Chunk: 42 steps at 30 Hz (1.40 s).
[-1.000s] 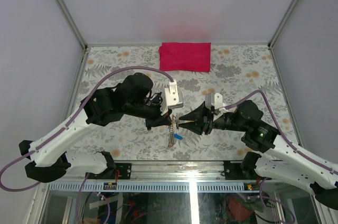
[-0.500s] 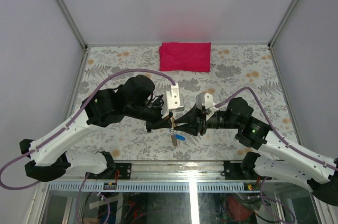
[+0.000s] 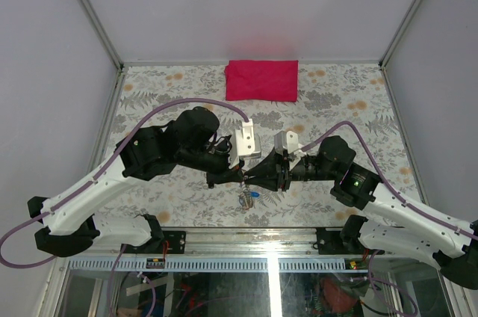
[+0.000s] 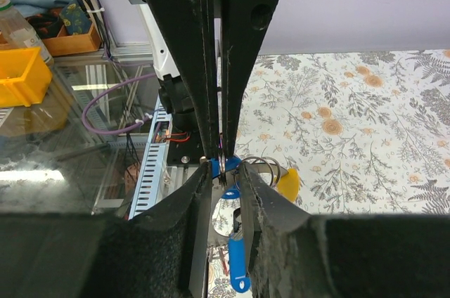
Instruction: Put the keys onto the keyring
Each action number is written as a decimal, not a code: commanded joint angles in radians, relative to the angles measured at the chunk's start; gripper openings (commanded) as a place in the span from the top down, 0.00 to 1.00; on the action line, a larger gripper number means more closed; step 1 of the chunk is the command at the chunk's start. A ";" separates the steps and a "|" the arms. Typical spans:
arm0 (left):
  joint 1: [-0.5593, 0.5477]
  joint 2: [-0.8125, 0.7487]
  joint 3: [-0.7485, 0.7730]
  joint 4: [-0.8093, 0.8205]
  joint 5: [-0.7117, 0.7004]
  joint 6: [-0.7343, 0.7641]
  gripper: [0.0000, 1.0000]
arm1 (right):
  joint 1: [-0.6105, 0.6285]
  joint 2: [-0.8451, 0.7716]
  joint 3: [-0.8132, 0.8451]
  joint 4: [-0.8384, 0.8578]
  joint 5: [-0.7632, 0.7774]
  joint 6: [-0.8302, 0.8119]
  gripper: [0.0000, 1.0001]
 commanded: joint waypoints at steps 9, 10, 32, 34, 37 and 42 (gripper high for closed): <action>-0.008 -0.021 0.009 0.026 0.015 0.016 1.00 | -0.002 -0.013 0.056 0.059 -0.013 -0.002 0.72; -0.008 -0.021 0.009 0.026 0.017 0.017 1.00 | -0.002 -0.014 0.056 0.060 -0.013 -0.003 0.72; -0.009 -0.053 -0.017 0.081 0.023 -0.004 0.91 | -0.002 -0.046 0.079 0.000 0.019 -0.025 1.00; -0.009 -0.083 -0.048 0.120 0.025 -0.018 0.82 | -0.001 -0.057 0.082 -0.002 0.019 -0.025 1.00; -0.009 -0.127 -0.092 0.188 0.033 -0.041 0.76 | -0.001 -0.066 0.088 -0.006 0.015 -0.025 1.00; -0.009 -0.154 -0.120 0.223 0.053 -0.059 0.75 | -0.002 -0.071 0.099 -0.010 0.002 -0.017 1.00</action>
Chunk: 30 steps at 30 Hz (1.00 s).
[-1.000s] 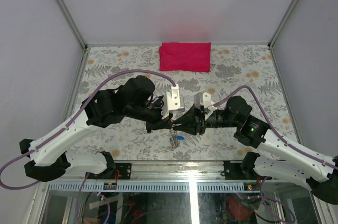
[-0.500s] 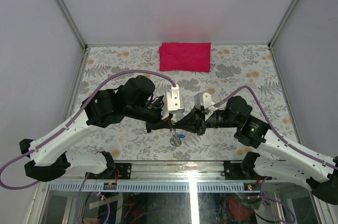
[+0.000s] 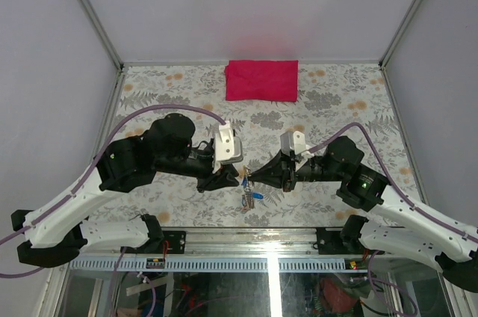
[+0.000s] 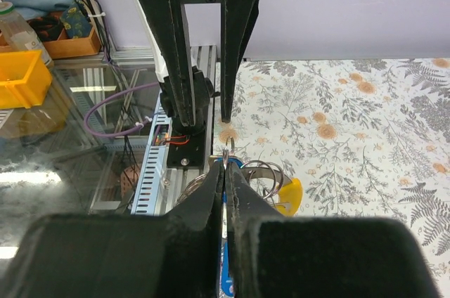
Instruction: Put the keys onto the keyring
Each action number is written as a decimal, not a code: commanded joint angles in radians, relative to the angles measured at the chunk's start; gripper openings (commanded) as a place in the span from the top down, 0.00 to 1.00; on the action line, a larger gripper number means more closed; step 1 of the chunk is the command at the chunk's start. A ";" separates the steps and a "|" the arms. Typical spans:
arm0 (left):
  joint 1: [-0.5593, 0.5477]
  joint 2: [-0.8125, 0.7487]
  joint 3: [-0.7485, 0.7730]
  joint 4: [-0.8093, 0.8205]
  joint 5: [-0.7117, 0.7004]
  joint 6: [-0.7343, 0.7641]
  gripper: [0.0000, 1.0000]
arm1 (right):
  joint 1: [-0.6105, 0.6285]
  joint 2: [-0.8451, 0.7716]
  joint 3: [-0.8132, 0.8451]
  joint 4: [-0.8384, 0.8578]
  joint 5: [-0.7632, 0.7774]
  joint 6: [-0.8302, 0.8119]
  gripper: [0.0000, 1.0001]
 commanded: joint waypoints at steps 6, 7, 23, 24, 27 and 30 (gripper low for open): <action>-0.007 -0.023 -0.031 0.132 0.017 -0.035 0.75 | -0.002 -0.030 0.073 0.059 -0.016 0.004 1.00; -0.006 -0.024 -0.035 0.137 0.016 -0.035 0.75 | -0.002 -0.031 0.075 0.060 -0.018 0.006 1.00; -0.006 -0.027 -0.050 0.154 -0.012 -0.032 0.75 | -0.002 -0.031 0.085 0.067 -0.054 0.024 1.00; -0.006 -0.030 -0.050 0.155 -0.017 -0.032 0.74 | -0.002 -0.032 0.086 0.066 -0.054 0.024 1.00; -0.007 -0.038 -0.053 0.164 -0.026 -0.031 0.72 | -0.002 -0.034 0.083 0.066 -0.057 0.025 1.00; -0.006 -0.042 -0.053 0.171 -0.026 -0.030 0.69 | -0.002 -0.036 0.082 0.068 -0.056 0.025 1.00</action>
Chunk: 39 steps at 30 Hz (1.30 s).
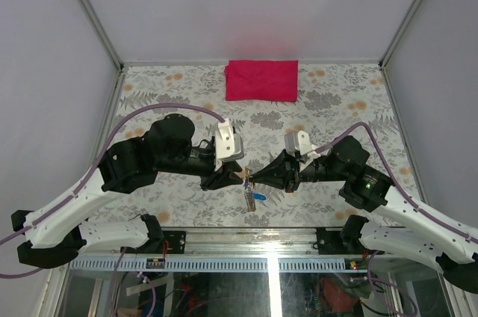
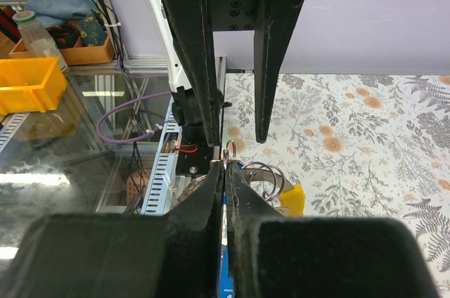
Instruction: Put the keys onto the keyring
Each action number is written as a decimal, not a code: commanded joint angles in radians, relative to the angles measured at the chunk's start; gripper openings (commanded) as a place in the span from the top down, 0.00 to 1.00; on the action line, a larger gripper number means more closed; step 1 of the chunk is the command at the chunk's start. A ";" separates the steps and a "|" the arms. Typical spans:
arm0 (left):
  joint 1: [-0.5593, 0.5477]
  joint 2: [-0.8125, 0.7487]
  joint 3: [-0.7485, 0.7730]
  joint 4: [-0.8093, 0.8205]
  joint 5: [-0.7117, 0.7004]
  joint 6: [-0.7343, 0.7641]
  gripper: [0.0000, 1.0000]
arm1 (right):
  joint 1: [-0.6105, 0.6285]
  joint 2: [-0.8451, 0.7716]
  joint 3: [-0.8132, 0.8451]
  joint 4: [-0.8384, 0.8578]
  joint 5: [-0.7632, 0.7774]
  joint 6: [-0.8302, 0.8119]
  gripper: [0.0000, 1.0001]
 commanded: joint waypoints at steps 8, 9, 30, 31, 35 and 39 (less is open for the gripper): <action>-0.006 -0.012 -0.022 0.093 0.025 -0.008 0.68 | -0.002 -0.023 0.059 0.069 -0.020 0.012 1.00; -0.006 -0.009 -0.023 0.095 0.029 -0.007 0.68 | -0.002 -0.023 0.059 0.069 -0.018 0.012 1.00; -0.006 -0.035 -0.060 0.169 0.059 -0.041 1.00 | -0.002 -0.095 0.011 0.173 0.082 0.070 1.00; -0.007 -0.042 -0.069 0.186 0.061 -0.049 1.00 | -0.002 -0.103 0.002 0.195 0.093 0.080 1.00; -0.006 -0.063 -0.108 0.251 0.074 -0.082 1.00 | -0.002 -0.124 -0.028 0.264 0.119 0.122 1.00; -0.006 -0.076 -0.140 0.309 0.094 -0.116 1.00 | -0.002 -0.132 -0.046 0.331 0.122 0.159 1.00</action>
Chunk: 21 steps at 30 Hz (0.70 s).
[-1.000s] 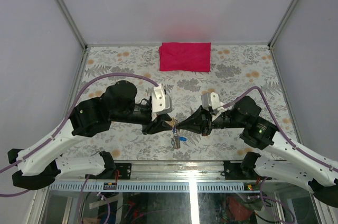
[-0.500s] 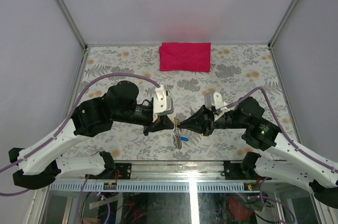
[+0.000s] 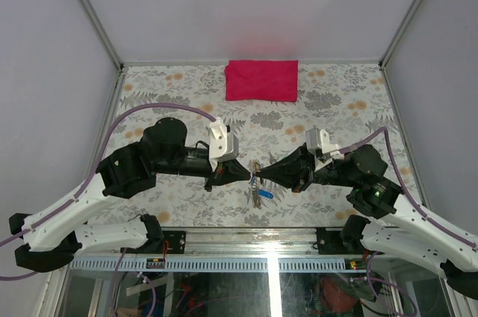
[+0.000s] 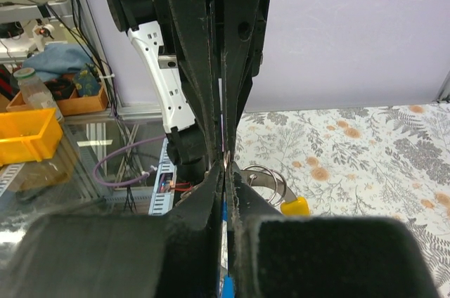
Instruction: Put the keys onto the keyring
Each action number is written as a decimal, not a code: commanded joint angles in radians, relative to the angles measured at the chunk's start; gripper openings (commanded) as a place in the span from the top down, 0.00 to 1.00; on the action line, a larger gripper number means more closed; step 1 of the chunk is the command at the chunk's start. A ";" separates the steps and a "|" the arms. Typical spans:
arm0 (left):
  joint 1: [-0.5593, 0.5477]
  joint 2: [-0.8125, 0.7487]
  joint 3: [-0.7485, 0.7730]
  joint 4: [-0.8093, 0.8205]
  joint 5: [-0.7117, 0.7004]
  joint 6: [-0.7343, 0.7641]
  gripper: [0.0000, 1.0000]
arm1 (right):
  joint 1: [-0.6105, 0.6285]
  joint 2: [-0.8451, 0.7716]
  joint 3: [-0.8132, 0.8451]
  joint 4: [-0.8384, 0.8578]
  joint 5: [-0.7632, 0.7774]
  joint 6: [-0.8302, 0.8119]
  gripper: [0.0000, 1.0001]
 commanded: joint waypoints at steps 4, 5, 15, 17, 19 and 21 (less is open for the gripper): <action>-0.005 -0.033 -0.061 0.136 0.036 -0.077 1.00 | -0.002 -0.037 -0.012 0.268 0.043 0.087 1.00; -0.005 -0.036 -0.069 0.148 0.038 -0.083 1.00 | -0.002 -0.038 -0.018 0.285 0.045 0.095 1.00; -0.005 -0.063 -0.131 0.267 0.071 -0.143 1.00 | -0.002 -0.043 -0.063 0.438 0.076 0.170 1.00; -0.005 -0.070 -0.150 0.304 0.079 -0.160 1.00 | -0.002 -0.039 -0.066 0.461 0.075 0.184 1.00; -0.005 -0.077 -0.167 0.341 0.083 -0.178 1.00 | -0.002 -0.033 -0.067 0.479 0.072 0.196 1.00; -0.005 -0.080 -0.179 0.369 0.087 -0.190 1.00 | -0.002 -0.029 -0.069 0.492 0.073 0.200 1.00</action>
